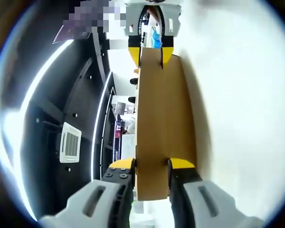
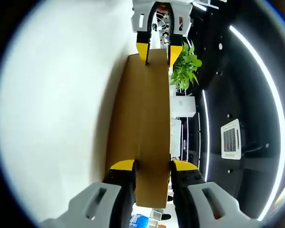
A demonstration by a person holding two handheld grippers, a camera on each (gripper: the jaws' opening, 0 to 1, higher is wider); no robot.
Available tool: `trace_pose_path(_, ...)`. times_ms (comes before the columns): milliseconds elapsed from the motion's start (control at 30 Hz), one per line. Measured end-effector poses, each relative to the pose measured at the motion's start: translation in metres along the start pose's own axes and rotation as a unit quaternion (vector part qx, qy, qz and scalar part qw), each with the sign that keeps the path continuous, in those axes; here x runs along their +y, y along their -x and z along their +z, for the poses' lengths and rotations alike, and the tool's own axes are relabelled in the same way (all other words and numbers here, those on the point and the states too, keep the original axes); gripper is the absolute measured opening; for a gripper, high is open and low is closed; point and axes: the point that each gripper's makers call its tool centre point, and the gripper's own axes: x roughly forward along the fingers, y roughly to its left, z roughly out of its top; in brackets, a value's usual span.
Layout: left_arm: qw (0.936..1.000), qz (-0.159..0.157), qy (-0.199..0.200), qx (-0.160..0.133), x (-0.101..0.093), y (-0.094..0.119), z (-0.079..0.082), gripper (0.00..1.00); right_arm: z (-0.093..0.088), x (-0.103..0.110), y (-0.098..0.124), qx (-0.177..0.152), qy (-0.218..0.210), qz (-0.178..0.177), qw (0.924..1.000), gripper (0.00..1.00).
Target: Operate the shoe box by opening the lid, removing the specified soft item, and placing it in the target area until the item is outside and the box remains undamaged.
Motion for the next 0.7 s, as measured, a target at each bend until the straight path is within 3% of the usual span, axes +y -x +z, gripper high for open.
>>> trace_pose_path(700, 1.0, 0.003, 0.006, -0.002, -0.0001, -0.0003, 0.0003, 0.27, 0.0, 0.001, 0.0003, -0.003, -0.001, -0.002, 1.0, 0.28)
